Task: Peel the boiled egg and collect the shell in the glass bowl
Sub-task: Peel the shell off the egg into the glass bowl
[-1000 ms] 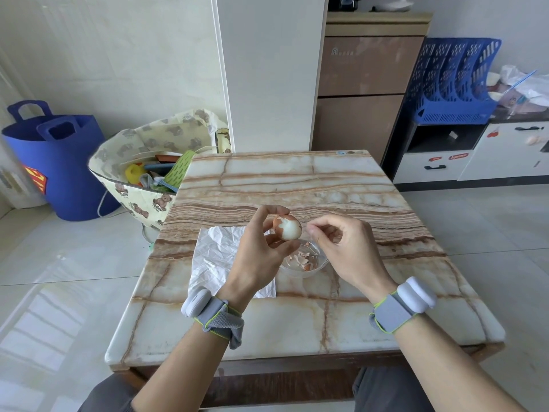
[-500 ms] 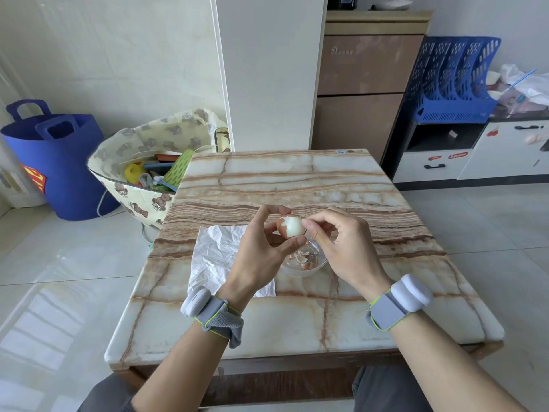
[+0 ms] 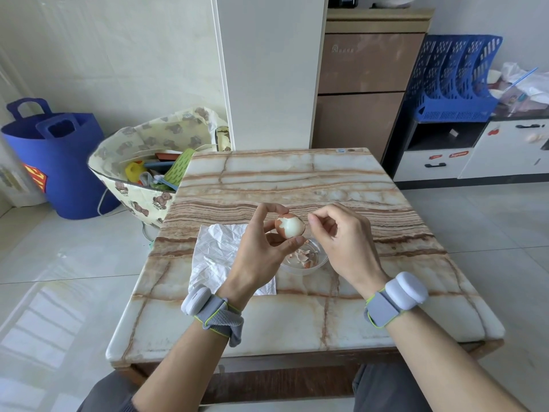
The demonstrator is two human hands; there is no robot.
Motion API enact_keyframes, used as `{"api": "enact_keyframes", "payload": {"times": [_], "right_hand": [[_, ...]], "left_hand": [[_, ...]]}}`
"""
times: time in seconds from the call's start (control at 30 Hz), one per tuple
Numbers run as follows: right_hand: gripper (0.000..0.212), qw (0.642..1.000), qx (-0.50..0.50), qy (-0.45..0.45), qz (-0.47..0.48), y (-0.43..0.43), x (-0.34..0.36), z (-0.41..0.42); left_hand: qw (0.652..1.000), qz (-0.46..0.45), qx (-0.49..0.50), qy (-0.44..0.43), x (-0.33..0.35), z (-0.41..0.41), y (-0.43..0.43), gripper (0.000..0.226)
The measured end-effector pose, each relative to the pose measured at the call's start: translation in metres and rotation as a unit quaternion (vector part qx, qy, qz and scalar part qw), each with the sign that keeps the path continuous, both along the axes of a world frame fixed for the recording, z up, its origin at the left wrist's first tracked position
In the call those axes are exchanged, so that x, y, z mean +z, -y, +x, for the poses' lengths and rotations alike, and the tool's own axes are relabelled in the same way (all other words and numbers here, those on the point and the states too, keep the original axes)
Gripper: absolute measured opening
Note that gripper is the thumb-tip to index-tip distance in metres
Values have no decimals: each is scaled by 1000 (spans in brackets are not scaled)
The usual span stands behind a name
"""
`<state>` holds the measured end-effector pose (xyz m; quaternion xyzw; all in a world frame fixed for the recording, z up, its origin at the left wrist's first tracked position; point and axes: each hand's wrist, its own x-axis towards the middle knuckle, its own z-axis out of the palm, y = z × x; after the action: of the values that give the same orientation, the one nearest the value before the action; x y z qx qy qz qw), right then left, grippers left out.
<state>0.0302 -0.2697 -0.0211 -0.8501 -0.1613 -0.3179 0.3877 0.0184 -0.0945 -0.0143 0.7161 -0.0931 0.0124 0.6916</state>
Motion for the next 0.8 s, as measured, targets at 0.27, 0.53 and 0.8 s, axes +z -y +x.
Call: {"api": "enact_keyframes", "payload": {"times": [0.27, 0.53, 0.8], "right_hand": [[15, 999, 12, -34, 35, 6, 1, 0], [11, 995, 34, -74, 51, 7, -3, -4], [14, 993, 67, -84, 47, 8, -4, -5]], "left_hand": [[1000, -6, 19, 14, 1, -1, -1, 48], [999, -16, 30, 15, -1, 1, -1, 46], [999, -8, 31, 1, 0, 0, 0, 49]]}}
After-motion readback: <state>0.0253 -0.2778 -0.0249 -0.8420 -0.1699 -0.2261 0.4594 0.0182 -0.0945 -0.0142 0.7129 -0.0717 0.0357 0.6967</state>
